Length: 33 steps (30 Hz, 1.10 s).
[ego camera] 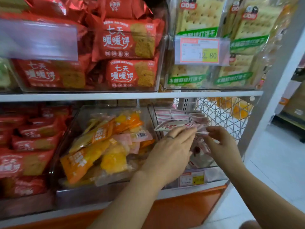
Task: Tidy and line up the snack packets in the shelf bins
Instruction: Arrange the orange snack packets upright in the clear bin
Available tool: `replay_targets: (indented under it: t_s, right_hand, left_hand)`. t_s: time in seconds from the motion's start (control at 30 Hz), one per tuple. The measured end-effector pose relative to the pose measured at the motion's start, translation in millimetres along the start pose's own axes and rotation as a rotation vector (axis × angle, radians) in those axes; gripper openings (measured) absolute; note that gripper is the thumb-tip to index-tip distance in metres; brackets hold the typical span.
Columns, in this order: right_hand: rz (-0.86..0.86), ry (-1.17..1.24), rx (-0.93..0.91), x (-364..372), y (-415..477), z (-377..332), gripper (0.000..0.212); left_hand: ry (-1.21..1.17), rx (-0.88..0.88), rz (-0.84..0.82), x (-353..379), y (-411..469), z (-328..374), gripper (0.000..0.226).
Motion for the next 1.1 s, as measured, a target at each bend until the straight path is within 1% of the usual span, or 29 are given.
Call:
replay_targets:
  t_s: [0.1, 0.17, 0.2, 0.27, 0.37, 0.47, 0.53, 0.6, 0.63, 0.67, 0.7, 0.73, 0.8, 0.87, 0.97, 1.03, 1.1]
  right_hand:
    - [0.027, -0.010, -0.018, -13, 2, 2, 0.019]
    - [0.010, -0.009, -0.029, -17, 5, 5, 0.020]
    - [-0.006, -0.009, -0.037, -17, 6, 5, 0.020]
    - [-0.037, 0.007, -0.063, -13, 8, 1, 0.020]
    - [-0.082, 0.045, -0.098, 1, 10, -15, 0.017]
    - [-0.155, 0.069, -0.166, 26, 11, -43, 0.015]
    - [-0.243, 0.026, -0.250, 48, 7, -66, 0.014]
    - [-0.400, -0.089, -0.370, 77, 1, -86, 0.017]
    - [-0.495, -0.195, -0.439, 94, -2, -94, 0.022]
    - [-0.582, -0.327, -0.514, 112, -5, -98, 0.034]
    - [-0.660, -0.467, -0.580, 129, -7, -99, 0.050]
    - [-0.720, -0.589, -0.617, 143, -7, -97, 0.066]
    - [-0.778, -0.753, -0.608, 161, -1, -94, 0.085]
    - [-0.775, -0.883, -0.639, 169, 6, -96, 0.096]
    - [-0.791, -1.025, -0.706, 180, 14, -107, 0.114]
    - [-0.879, -1.072, -0.708, 189, 17, -110, 0.115]
    - [-0.955, -1.065, -0.701, 197, 19, -111, 0.111]
  left_hand:
    - [0.018, 0.007, -0.209, 30, 10, 7, 0.055]
    - [0.017, -0.033, -0.314, 41, 10, 7, 0.042]
    - [-0.009, -0.055, -0.327, 41, 10, 6, 0.035]
    - [-0.077, -0.084, -0.276, 28, 8, 3, 0.031]
    - [-0.140, -0.143, -0.171, -5, -3, -13, 0.035]
    - [-0.126, -0.253, -0.072, -40, -28, -42, 0.038]
    - [-0.060, -0.341, -0.067, -51, -48, -70, 0.038]
    - [0.005, -0.453, -0.161, -48, -70, -100, 0.042]
    - [-0.007, -0.499, -0.232, -42, -81, -111, 0.047]
    - [-0.049, -0.526, -0.293, -37, -90, -117, 0.052]
    - [-0.090, -0.536, -0.327, -33, -96, -120, 0.058]
    - [-0.110, -0.534, -0.342, -32, -101, -120, 0.063]
    - [-0.124, -0.546, -0.363, -33, -109, -123, 0.079]
    - [-0.150, -0.568, -0.407, -34, -119, -129, 0.092]
    - [-0.178, -0.569, -0.464, -28, -137, -136, 0.106]
    - [-0.165, -0.560, -0.400, -28, -143, -141, 0.103]
    - [-0.136, -0.529, -0.262, -35, -146, -146, 0.091]
Point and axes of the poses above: each hand's wrist, its own y-axis towards the middle knuckle, its own x-axis out of the palm, z = x × y, the point moved 7 cm from there along y, towards the middle knuckle, and after that the axes turned 5 degrees about -z, right-handed, at the moved point
